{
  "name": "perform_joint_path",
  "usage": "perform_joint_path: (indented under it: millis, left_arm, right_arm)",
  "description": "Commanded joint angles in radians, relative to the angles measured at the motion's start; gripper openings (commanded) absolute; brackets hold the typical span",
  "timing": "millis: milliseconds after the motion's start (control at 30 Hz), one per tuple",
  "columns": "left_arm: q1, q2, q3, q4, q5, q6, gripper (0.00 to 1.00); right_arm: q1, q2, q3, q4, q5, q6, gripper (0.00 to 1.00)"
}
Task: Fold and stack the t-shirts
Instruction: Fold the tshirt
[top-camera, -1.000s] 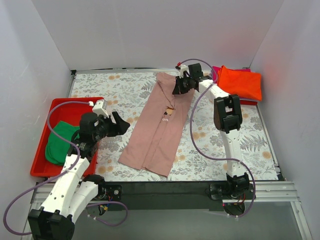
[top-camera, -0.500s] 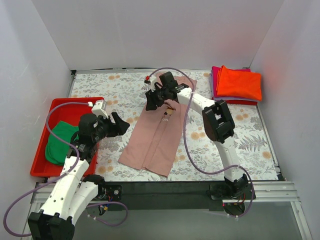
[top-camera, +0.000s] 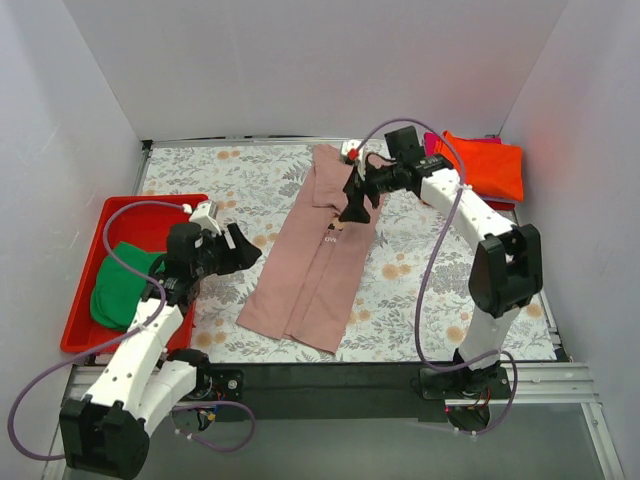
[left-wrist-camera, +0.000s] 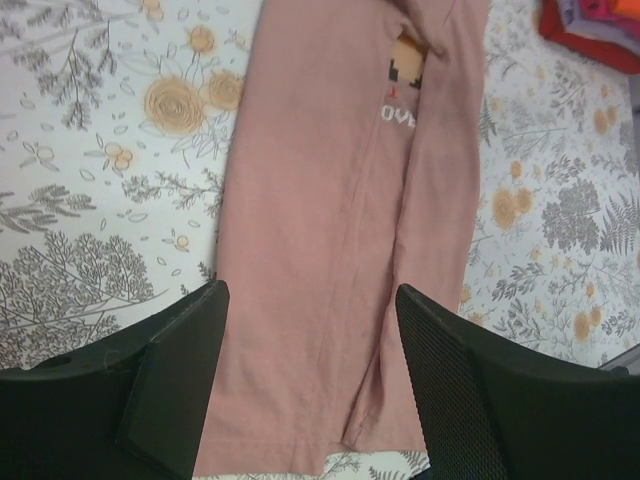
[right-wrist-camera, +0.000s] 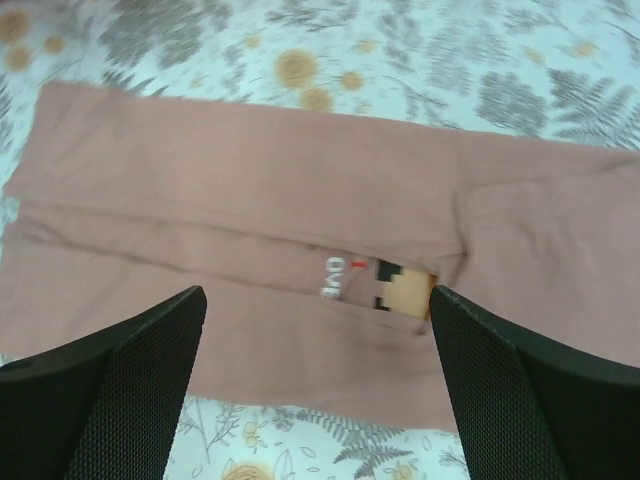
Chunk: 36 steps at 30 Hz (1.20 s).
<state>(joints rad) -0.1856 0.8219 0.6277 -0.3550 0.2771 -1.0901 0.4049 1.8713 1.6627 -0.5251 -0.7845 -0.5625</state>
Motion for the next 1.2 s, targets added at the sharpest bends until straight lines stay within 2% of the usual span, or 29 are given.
perform_joint_path:
  millis: [0, 67, 100, 200, 333, 467, 600, 733, 767, 867, 1000, 1067, 1167]
  left_arm:
    - [0.002, 0.083, 0.003, -0.015, -0.015, -0.043, 0.66]
    - [0.000, 0.130, 0.013, -0.035, -0.022, -0.074, 0.65]
    - [0.001, 0.182, 0.018, -0.062, -0.024, -0.095, 0.61]
    - [0.002, 0.285, 0.033, -0.117, -0.035, -0.134, 0.55]
    - [0.002, 0.362, 0.040, -0.131, -0.019, -0.146, 0.52]
    - [0.000, 0.436, 0.072, -0.160, -0.016, -0.148, 0.48]
    - [-0.011, 0.505, 0.096, -0.185, -0.006, -0.143, 0.44]
    - [-0.041, 0.606, 0.122, -0.206, 0.019, -0.134, 0.34]
    - [-0.048, 0.644, 0.125, -0.216, 0.017, -0.137, 0.29]
    - [-0.078, 0.675, 0.121, -0.216, 0.019, -0.142, 0.24]
    - [-0.118, 0.668, 0.107, -0.214, 0.062, -0.154, 0.01]
    - [-0.146, 0.658, 0.093, -0.210, 0.098, -0.166, 0.00]
    - [-0.262, 0.646, 0.052, -0.146, 0.183, -0.235, 0.00]
  right_arm:
    - [0.093, -0.116, -0.215, -0.220, -0.150, -0.347, 0.98]
    - [0.149, -0.212, -0.325, -0.211, -0.070, -0.402, 0.98]
    - [0.161, -0.234, -0.395, -0.207, -0.049, -0.396, 0.98]
    - [0.164, -0.290, -0.477, -0.197, 0.019, -0.327, 0.98]
    - [0.144, -0.348, -0.558, -0.171, 0.117, -0.252, 0.98]
    - [0.092, -0.389, -0.601, -0.151, 0.114, -0.192, 0.98]
    - [-0.013, -0.428, -0.638, -0.138, 0.068, -0.172, 0.98]
    - [-0.113, -0.448, -0.638, -0.135, 0.015, -0.148, 0.98]
    - [-0.130, -0.449, -0.639, -0.135, 0.005, -0.145, 0.98]
    - [-0.173, -0.457, -0.646, -0.124, -0.018, -0.119, 0.98]
    - [-0.190, -0.478, -0.667, -0.087, 0.014, -0.079, 0.98]
    - [-0.198, -0.488, -0.678, -0.041, 0.057, -0.025, 0.98]
    - [-0.221, -0.498, -0.699, 0.034, 0.116, 0.041, 0.98]
